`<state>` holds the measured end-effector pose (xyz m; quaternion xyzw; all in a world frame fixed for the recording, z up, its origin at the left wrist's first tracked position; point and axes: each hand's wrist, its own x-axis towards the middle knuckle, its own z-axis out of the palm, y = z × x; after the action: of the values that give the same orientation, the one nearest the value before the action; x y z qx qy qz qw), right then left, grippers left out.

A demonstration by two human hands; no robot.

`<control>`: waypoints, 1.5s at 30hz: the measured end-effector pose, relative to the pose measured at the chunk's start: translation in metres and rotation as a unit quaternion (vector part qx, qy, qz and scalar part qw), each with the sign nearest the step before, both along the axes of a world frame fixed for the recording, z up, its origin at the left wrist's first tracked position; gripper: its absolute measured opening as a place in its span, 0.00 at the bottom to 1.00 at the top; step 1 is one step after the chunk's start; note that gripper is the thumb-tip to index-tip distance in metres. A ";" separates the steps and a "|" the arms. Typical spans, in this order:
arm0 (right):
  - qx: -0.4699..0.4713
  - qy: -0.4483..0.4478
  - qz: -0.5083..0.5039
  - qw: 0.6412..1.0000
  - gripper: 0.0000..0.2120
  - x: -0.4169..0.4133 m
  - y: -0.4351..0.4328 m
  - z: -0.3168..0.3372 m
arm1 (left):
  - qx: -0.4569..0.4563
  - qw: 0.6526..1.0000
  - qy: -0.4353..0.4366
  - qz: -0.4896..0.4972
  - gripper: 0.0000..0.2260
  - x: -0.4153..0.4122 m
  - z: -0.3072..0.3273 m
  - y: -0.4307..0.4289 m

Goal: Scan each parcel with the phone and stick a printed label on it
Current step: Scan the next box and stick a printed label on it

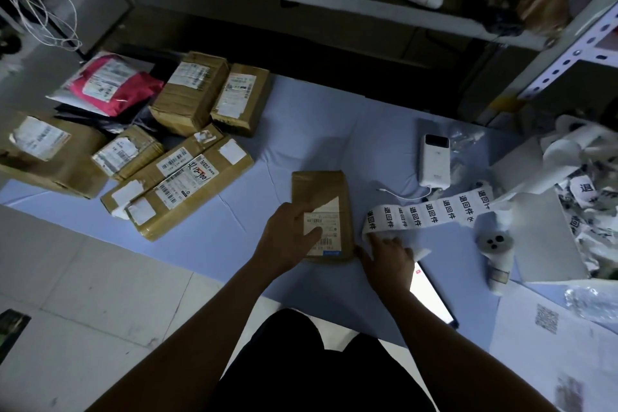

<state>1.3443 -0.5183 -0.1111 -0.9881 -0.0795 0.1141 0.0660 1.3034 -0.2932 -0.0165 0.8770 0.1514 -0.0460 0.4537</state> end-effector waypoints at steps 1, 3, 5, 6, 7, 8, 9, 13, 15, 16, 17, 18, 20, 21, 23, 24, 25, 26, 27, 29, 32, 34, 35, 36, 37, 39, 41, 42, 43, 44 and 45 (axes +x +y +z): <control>-0.002 0.003 -0.012 1.000 0.16 -0.004 -0.001 -0.003 | 0.003 1.000 -0.001 -0.002 0.20 -0.001 0.001 -0.001; -0.010 -0.001 -0.019 1.000 0.15 -0.010 -0.004 -0.005 | 0.006 1.000 0.002 -0.002 0.20 -0.001 0.003 -0.003; 0.009 -0.017 -0.026 0.999 0.15 -0.012 -0.006 -0.005 | 0.005 1.000 0.004 0.001 0.19 -0.002 0.005 -0.005; 0.023 -0.023 -0.038 0.999 0.16 -0.012 -0.004 -0.004 | 0.006 1.000 0.003 0.002 0.19 -0.003 0.007 -0.006; 0.038 -0.026 -0.055 0.997 0.19 -0.011 -0.001 -0.004 | 0.007 1.000 0.001 0.002 0.19 -0.003 0.008 -0.007; 0.059 -0.024 -0.083 0.994 0.21 -0.008 0.004 -0.003 | 0.008 1.000 0.000 0.000 0.19 -0.004 0.009 -0.008; 0.091 -0.020 -0.123 0.988 0.22 -0.005 0.010 -0.003 | 0.006 1.000 0.000 0.001 0.19 -0.006 0.009 -0.008; 0.186 0.013 -0.284 0.940 0.19 0.016 0.025 -0.001 | 0.005 1.000 0.012 0.012 0.19 -0.011 0.008 -0.011; 0.213 0.022 -0.295 0.931 0.13 0.021 0.028 -0.001 | 0.008 1.000 0.014 0.012 0.18 -0.012 0.007 -0.011; 0.248 0.018 -0.294 0.923 0.11 0.021 0.029 0.000 | 0.011 1.000 0.010 0.010 0.18 -0.012 0.007 -0.012; 0.292 0.009 -0.292 0.911 0.09 0.020 0.031 0.004 | 0.014 1.000 0.004 0.007 0.17 -0.011 0.007 -0.013; 0.334 0.001 -0.287 0.898 0.08 0.018 0.032 0.011 | 0.016 1.000 -0.002 0.003 0.17 -0.009 0.007 -0.014; 0.393 -0.022 -0.257 0.883 0.09 0.014 0.033 0.029 | 0.009 1.000 -0.013 -0.004 0.16 -0.006 0.009 -0.019; 0.411 -0.032 -0.236 0.880 0.11 0.013 0.031 0.038 | 0.002 1.000 -0.021 -0.012 0.16 -0.003 0.011 -0.022; 0.445 -0.033 -0.212 0.869 0.11 0.009 0.026 0.058 | -0.022 0.998 -0.047 -0.042 0.16 0.006 0.016 -0.034; 0.469 -0.025 -0.206 0.858 0.07 0.008 0.023 0.069 | -0.040 0.995 -0.061 -0.063 0.17 0.011 0.020 -0.041; 0.506 -0.014 -0.199 0.839 0.05 0.006 0.021 0.080 | -0.059 0.992 -0.074 -0.084 0.17 0.017 0.024 -0.048; 0.543 -0.003 -0.190 0.818 0.06 0.003 0.018 0.092 | -0.076 0.989 -0.082 -0.100 0.17 0.022 0.029 -0.056; 0.581 0.008 -0.183 0.793 0.08 0.001 0.014 0.103 | -0.091 0.986 -0.086 -0.107 0.16 0.027 0.034 -0.063; 0.637 0.030 -0.174 0.750 0.09 -0.001 0.005 0.122 | -0.116 0.985 -0.094 -0.090 0.14 0.034 0.043 -0.074; 0.695 0.067 -0.158 0.698 0.11 -0.003 -0.008 0.135 | -0.151 0.980 -0.121 -0.042 0.09 0.042 0.054 -0.080; 0.707 0.071 -0.162 0.685 0.15 -0.003 -0.012 0.140 | -0.139 0.978 -0.148 -0.038 0.07 0.045 0.063 -0.081; 0.709 0.066 -0.168 0.682 0.16 -0.003 -0.012 0.143 | -0.121 0.978 -0.165 -0.047 0.07 0.046 0.067 -0.081; 0.711 0.055 -0.175 0.679 0.16 -0.003 -0.012 0.145 | -0.102 0.976 -0.184 -0.064 0.07 0.046 0.071 -0.081; 0.716 0.044 -0.181 0.673 0.16 -0.002 -0.013 0.148 | -0.092 0.972 -0.199 -0.090 0.08 0.046 0.074 -0.082; 0.726 0.017 -0.173 0.666 0.16 0.000 -0.016 0.153 | -0.090 0.960 -0.214 -0.156 0.11 0.044 0.080 -0.084; 0.724 -0.008 -0.147 0.674 0.17 0.002 -0.021 0.159 | -0.082 0.953 -0.220 -0.192 0.16 0.042 0.083 -0.088; 0.719 -0.014 -0.137 0.682 0.19 0.003 -0.023 0.162 | -0.076 0.953 -0.223 -0.191 0.17 0.042 0.085 -0.090; 0.710 -0.016 -0.134 0.691 0.20 0.003 -0.024 0.164 | -0.068 0.954 -0.229 -0.182 0.17 0.042 0.087 -0.092; 0.695 -0.019 -0.136 0.706 0.20 0.003 -0.026 0.164 | -0.059 0.954 -0.239 -0.171 0.16 0.042 0.088 -0.093; 0.675 -0.022 -0.141 0.724 0.19 0.003 -0.027 0.164 | -0.051 0.953 -0.249 -0.165 0.15 0.043 0.090 -0.093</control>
<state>1.3476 -0.5456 0.0533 -0.6841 0.0032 -0.0023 0.7294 1.3463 -0.3866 0.0731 0.8489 -0.1156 0.0918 0.5076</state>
